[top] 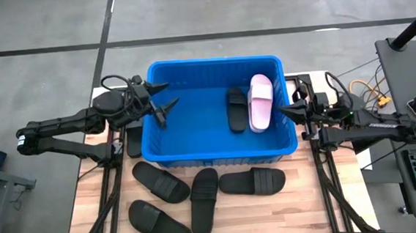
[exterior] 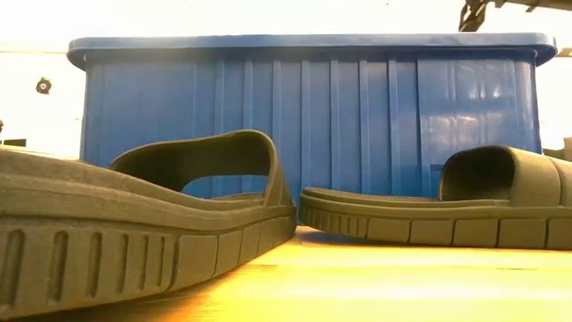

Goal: Pick and place slides into bin
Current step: Put the black slide into the blue bin

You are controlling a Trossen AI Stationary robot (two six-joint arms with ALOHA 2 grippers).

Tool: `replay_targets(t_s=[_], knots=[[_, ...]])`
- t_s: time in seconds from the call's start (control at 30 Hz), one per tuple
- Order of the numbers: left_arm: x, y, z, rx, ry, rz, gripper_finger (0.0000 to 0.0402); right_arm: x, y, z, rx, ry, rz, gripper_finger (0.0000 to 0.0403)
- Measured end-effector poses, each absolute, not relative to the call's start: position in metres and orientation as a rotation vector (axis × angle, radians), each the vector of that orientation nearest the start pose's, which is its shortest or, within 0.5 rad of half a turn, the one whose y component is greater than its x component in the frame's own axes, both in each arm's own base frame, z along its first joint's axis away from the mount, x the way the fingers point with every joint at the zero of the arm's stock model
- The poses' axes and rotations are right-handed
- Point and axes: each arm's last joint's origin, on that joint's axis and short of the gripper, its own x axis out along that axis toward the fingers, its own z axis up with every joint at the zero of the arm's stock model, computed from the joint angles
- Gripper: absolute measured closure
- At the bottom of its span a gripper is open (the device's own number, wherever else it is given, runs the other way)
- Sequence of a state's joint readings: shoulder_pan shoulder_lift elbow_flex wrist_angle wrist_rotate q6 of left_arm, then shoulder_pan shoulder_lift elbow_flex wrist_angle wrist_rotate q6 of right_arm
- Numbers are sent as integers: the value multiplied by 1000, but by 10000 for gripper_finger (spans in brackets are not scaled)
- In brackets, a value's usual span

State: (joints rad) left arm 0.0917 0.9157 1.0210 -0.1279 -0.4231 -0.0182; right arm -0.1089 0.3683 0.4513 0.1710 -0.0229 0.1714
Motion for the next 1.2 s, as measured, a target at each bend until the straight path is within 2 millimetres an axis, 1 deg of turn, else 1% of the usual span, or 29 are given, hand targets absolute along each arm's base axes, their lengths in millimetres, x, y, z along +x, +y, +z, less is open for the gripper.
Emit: replay_targets(t_s=[0.13, 0.23, 0.43, 0.53, 0.6, 0.7, 0.8, 0.9, 1.03, 1.1, 1.2], knots=[[188, 29, 387, 0, 111, 515, 119, 104, -12, 297, 162, -262, -93, 394], [185, 30, 384, 9, 163, 526, 119, 104, -12, 293, 165, -255, -116, 394], [174, 35, 396, -45, 126, 593, 119, 105, -12, 291, 199, -250, -113, 394], [170, 41, 400, -53, 121, 593, 119, 105, -12, 291, 199, -250, -113, 394], [171, 48, 408, -65, 77, 559, 119, 105, -12, 291, 198, -250, -114, 394], [180, 65, 419, -66, 23, 514, 119, 105, -13, 291, 201, -253, -138, 394], [193, 84, 416, -58, 80, 493, 119, 105, -14, 291, 207, -257, -169, 394], [197, 103, 409, -81, 188, 515, 119, 105, -14, 291, 207, -258, -172, 394], [189, 119, 407, -109, 292, 516, 119, 105, -14, 291, 232, -260, -169, 394], [182, 122, 410, -78, 306, 517, 119, 105, -14, 291, 232, -261, -169, 394], [167, 121, 417, 11, 306, 541, 119, 105, -14, 291, 232, -260, -169, 394]])
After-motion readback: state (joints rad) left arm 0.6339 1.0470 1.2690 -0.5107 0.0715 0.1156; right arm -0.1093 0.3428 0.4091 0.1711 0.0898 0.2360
